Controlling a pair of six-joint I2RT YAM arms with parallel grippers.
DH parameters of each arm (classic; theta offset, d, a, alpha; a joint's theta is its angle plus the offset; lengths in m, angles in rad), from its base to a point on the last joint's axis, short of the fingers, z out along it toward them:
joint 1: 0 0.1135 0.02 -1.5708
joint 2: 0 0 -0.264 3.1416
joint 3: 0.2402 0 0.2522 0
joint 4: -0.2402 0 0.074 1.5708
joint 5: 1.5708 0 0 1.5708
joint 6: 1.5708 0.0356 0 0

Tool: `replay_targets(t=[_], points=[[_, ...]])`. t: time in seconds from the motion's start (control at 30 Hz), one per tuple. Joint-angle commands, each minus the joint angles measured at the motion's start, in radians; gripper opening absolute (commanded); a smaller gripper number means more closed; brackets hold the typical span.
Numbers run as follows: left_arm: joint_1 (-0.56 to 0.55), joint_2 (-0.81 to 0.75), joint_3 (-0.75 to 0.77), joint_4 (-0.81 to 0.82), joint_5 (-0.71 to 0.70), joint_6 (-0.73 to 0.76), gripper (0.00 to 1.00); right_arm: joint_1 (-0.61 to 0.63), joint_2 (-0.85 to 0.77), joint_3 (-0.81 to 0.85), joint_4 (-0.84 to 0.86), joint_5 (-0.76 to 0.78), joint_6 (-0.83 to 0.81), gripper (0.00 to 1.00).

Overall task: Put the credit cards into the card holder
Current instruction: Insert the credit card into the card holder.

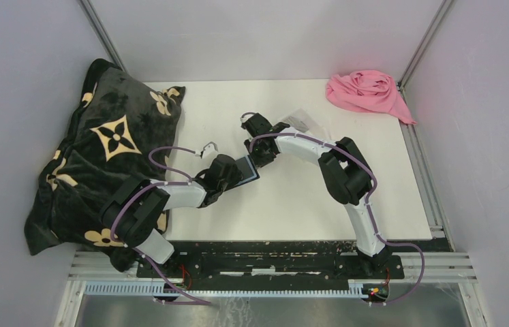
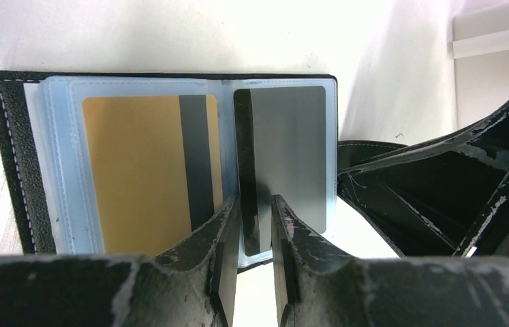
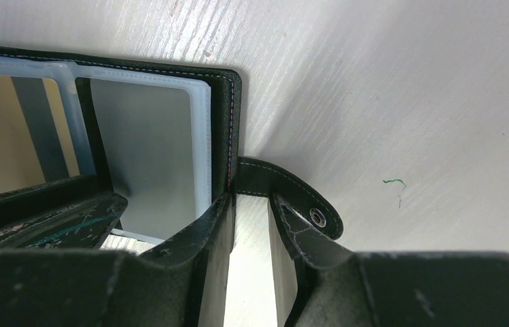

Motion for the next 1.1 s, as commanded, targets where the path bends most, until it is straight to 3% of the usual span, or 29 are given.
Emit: replay_targets(t=[0.0,0.9,1.07], points=[[0.004,0.021,0.007,0.023,0.005,0.051,0.3,0.0,-0.024,-0.02,-0.01,0.003,0.001,0.32],[0.003,-0.013,0.071,0.013,0.026,0.088,0.34,0.003,-0.043,0.009,-0.038,0.022,-0.012,0.32],[0.003,-0.039,0.111,-0.108,-0.016,0.106,0.37,0.003,-0.048,0.023,-0.043,0.041,-0.021,0.33]])
